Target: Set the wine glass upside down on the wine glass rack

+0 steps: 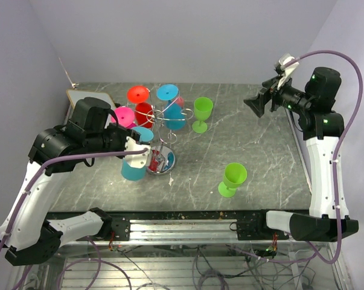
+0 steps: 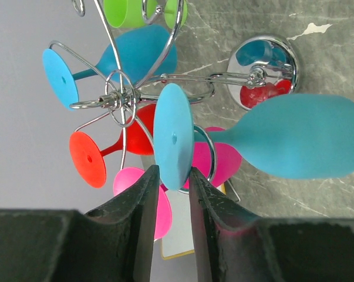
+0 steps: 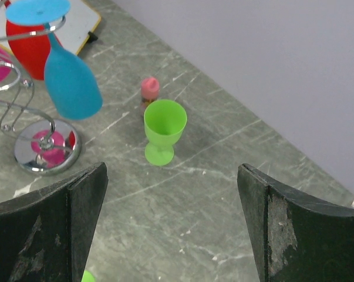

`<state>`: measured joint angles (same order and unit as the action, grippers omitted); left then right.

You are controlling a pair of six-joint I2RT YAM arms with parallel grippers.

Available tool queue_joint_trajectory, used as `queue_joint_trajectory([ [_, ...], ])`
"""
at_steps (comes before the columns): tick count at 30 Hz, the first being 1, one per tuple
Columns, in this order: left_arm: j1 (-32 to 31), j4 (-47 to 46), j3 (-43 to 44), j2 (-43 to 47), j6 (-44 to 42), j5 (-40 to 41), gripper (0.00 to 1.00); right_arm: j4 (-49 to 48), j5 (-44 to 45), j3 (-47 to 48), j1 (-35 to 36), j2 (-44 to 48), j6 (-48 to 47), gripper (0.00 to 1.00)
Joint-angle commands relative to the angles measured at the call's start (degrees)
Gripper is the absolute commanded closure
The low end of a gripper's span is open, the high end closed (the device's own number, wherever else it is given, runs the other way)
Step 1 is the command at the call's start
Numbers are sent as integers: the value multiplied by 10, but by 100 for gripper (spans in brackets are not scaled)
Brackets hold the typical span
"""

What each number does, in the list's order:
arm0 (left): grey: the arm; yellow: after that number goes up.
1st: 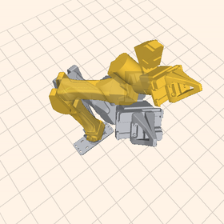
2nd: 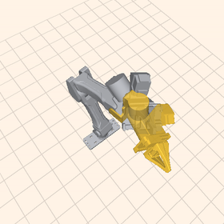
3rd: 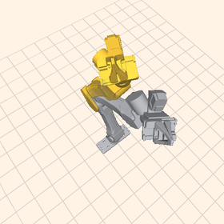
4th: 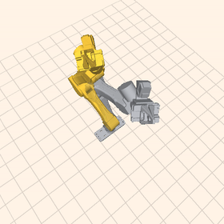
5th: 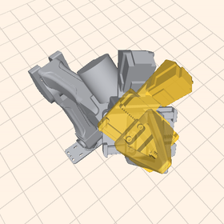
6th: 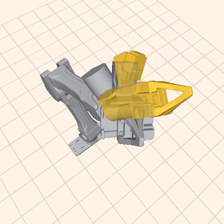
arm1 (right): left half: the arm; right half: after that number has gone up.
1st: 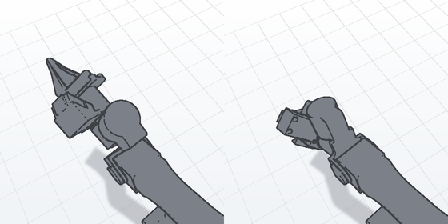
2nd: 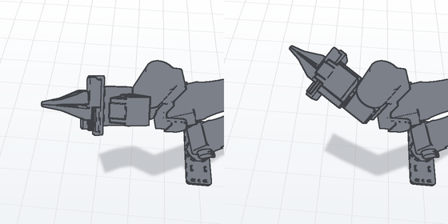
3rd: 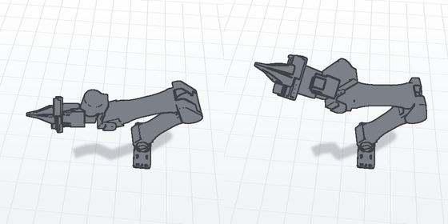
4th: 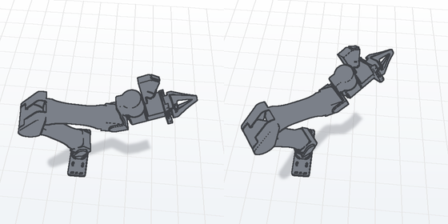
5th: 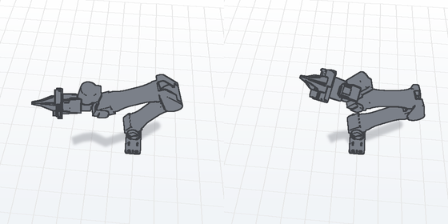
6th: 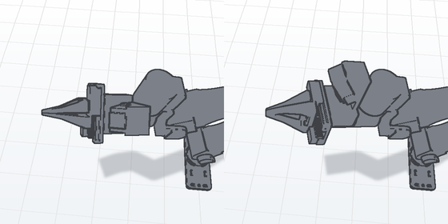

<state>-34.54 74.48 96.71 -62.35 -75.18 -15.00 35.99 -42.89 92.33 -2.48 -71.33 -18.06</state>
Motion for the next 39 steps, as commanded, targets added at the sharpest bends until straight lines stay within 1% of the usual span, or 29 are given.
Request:
queue_joint_trajectory([
  [1, 1, 21, 15, 10, 8, -23, 62, 86, 4, 0, -2, 5, -54, 9],
  [10, 1, 45, 30, 11, 3, -24, 55, 276, 6, -8, 22, -11, -179, 12],
  [14, 1, 60, 46, 12, 6, -29, 47, 339, 35, -47, 62, -10, -220, 15],
  [16, 1, 60, 51, 13, 17, -30, 41, 356, 73, -73, 92, -4, -229, 17],
  [17, 1, 60, 56, 13, 22, -29, 34, 361, 88, -87, 107, 1, -230, 17],
  [21, 3, 52, 65, 13, 40, -17, 15, 379, 117, -133, 127, 14, -246, 19],
  [25, 8, 40, 67, 10, 50, 2, 6, 381, 138, -175, 137, 23, -248, 23],
  [28, 14, 34, 69, 9, 55, 6, 2, 372, 162, -202, 147, 26, -240, 27],
  [34, 25, 29, 74, 7, 53, 3, 0, 356, 188, -233, 165, 22, -227, 33],
  [36, 28, 30, 75, 7, 51, 1, 0, 346, 198, -243, 170, 18, -222, 39],
  [39, 32, 32, 78, 6, 47, -3, 0, 337, 208, -251, 178, 10, -216, 49],
])
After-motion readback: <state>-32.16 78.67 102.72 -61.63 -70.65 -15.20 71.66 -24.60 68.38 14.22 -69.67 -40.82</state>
